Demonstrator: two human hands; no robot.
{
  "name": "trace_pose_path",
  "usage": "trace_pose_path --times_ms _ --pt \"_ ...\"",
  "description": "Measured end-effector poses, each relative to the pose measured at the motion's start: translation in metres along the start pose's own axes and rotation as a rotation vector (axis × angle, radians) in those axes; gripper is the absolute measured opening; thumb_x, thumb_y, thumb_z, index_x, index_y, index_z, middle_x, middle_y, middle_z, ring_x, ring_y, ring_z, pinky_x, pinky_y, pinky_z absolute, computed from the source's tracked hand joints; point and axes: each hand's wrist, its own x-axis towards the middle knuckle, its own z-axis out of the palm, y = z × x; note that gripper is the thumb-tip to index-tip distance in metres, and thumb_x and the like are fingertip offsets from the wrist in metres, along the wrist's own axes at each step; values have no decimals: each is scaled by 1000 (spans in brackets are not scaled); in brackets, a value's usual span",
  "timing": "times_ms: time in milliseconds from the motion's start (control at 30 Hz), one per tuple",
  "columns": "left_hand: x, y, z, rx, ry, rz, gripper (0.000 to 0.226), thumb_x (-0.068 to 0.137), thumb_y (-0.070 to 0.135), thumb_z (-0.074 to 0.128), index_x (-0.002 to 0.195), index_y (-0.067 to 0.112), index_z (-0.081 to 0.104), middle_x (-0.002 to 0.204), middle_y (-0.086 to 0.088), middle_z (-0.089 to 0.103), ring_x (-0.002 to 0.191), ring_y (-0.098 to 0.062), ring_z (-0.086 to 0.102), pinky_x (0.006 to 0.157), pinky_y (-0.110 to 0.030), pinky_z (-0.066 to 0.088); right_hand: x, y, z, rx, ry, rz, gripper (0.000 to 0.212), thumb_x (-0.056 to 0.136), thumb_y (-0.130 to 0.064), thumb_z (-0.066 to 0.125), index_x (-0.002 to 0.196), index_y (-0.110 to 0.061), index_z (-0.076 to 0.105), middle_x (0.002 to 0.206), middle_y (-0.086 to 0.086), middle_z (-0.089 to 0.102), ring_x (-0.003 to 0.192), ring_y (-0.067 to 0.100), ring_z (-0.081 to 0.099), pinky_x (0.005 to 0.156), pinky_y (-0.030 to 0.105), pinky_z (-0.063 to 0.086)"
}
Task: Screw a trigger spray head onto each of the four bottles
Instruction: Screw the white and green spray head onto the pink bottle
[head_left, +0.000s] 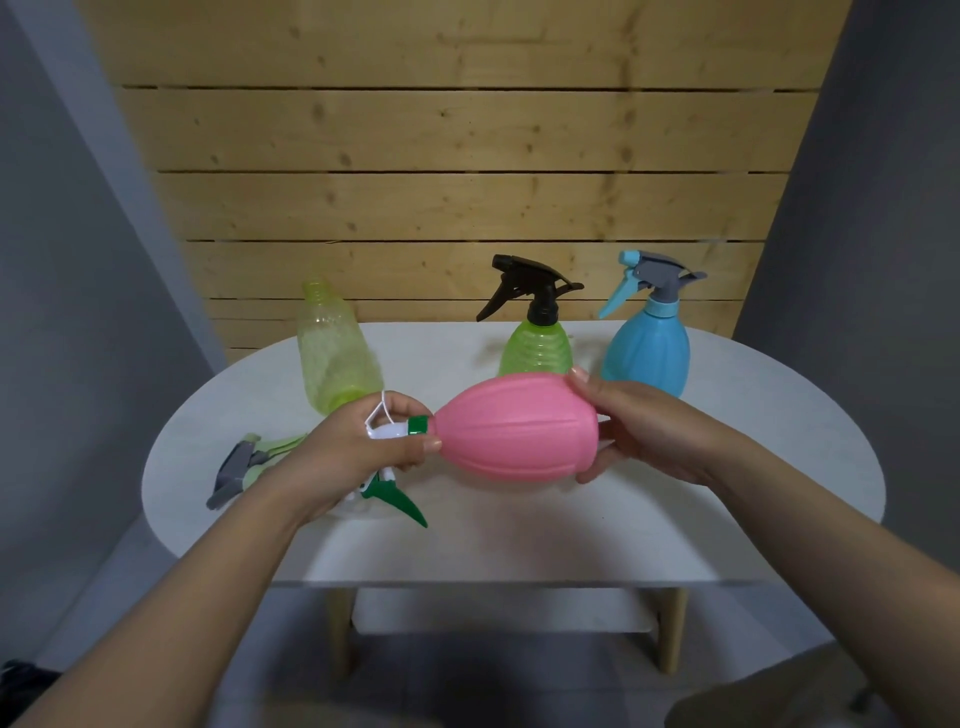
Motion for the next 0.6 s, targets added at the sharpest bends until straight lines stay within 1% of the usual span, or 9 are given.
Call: trace_pose_path --times_ms 100,167,200,233,300,367,500,533,600 --pt "1 1 -2 -15 22 8 53 49 40 77 91 12 63 63 5 67 60 -9 60 57 -20 50 0 -1 -1 141 -34 -42 66 75 -35 64 136 -29 41 122 17 61 98 32 68 74 39 59" --pt "1 1 -6 -60 24 17 51 48 38 79 90 13 63 63 5 67 60 -9 61 56 -19 50 -2 -3 -3 108 -74 -67 75 71 -18 70 137 -31 38 120 21 63 99 33 68 73 37 59" --pt "0 1 -9 -67 18 25 48 48 37 80 87 15 64 65 5 68 61 -9 62 56 -19 50 -4 -4 -3 57 -75 -71 75 69 -19 71 136 -29 39 114 20 67 94 32 69 71 36 60" --pt "0 1 -10 -52 12 32 44 48 35 83 85 19 66 68 4 70 63 -10 64 58 -20 50 -5 -5 -3 -5 -56 -67 71 70 -27 70 134 -27 41 105 20 70 87 31 70 66 34 60" --pt "-1 -1 -10 3 13 46 39 47 29 87 81 25 69 78 3 72 71 -12 66 61 -22 51 -7 -6 1 -121 9 -47 65 70 -55 60 125 -21 51 88 22 72 71 31 71 55 30 57" --pt "-1 -4 -9 36 57 56 37 49 23 87 83 25 71 86 2 72 75 -9 66 61 -18 50 -5 -5 5 -181 62 -21 74 65 -72 48 116 -20 57 86 24 71 67 30 71 54 31 57" --pt "2 -7 -7 50 140 40 34 58 14 84 88 24 70 91 -1 67 68 1 64 57 -12 48 0 -1 9 -89 74 -43 70 73 -65 45 122 -16 59 108 15 71 94 28 70 75 38 60" --pt "2 -7 -6 50 146 39 34 58 15 84 88 25 70 90 1 68 67 2 64 56 -12 47 1 0 10 -47 85 -54 70 74 -63 46 125 -16 56 110 15 70 95 30 69 75 39 60" --pt "2 -6 -5 45 167 28 34 59 18 83 90 24 70 85 2 71 70 -1 66 60 -14 48 2 0 10 -6 99 -70 70 72 -62 49 134 -30 44 115 11 65 92 31 70 72 38 60"
